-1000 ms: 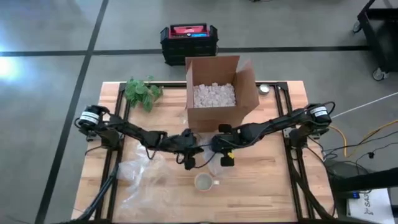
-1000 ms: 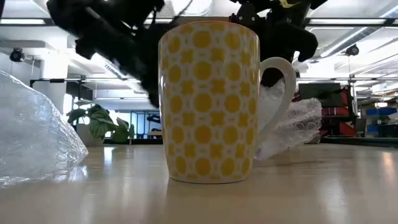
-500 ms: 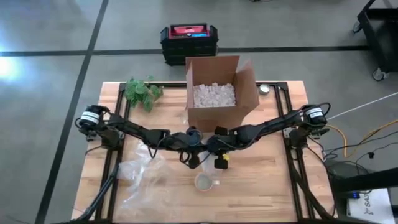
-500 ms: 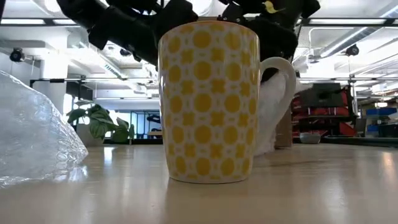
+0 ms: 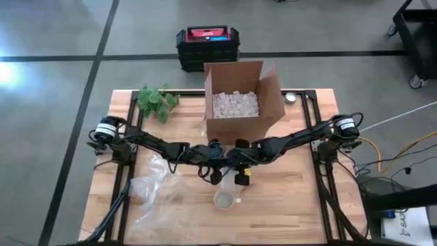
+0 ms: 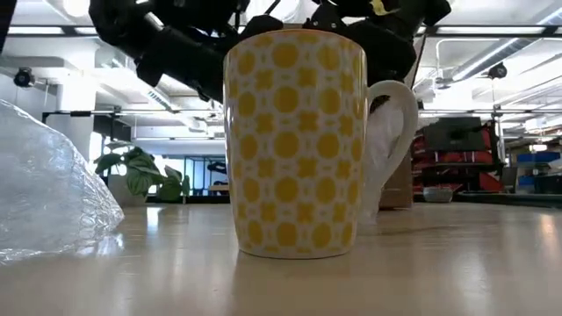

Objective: Wrap mug
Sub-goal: Wrap the purple mug with bubble wrap

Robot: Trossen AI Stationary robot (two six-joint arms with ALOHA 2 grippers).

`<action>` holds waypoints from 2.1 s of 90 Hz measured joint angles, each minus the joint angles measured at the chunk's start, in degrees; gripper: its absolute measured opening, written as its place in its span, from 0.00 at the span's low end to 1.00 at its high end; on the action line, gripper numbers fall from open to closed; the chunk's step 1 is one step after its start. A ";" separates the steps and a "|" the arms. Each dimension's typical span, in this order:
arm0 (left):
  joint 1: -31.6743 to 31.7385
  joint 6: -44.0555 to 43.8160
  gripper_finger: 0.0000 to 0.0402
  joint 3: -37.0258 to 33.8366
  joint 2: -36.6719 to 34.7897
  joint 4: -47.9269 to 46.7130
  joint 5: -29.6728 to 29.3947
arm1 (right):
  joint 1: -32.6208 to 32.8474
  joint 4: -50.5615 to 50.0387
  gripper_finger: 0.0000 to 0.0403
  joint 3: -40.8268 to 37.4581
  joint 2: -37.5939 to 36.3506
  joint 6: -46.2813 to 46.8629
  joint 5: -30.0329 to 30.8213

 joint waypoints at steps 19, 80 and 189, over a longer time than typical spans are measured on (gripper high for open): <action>0.26 -1.33 0.00 -0.15 0.11 -0.16 0.06 | -0.04 -10.66 0.01 5.39 -3.52 -1.62 0.35; 0.23 -1.41 0.00 -0.39 -0.05 0.69 -0.08 | -0.85 -11.32 0.01 3.20 -0.91 -0.39 7.59; 0.23 -1.39 0.00 -0.46 -0.20 1.45 -0.12 | 9.42 5.09 0.01 -14.36 -12.87 9.39 -1.55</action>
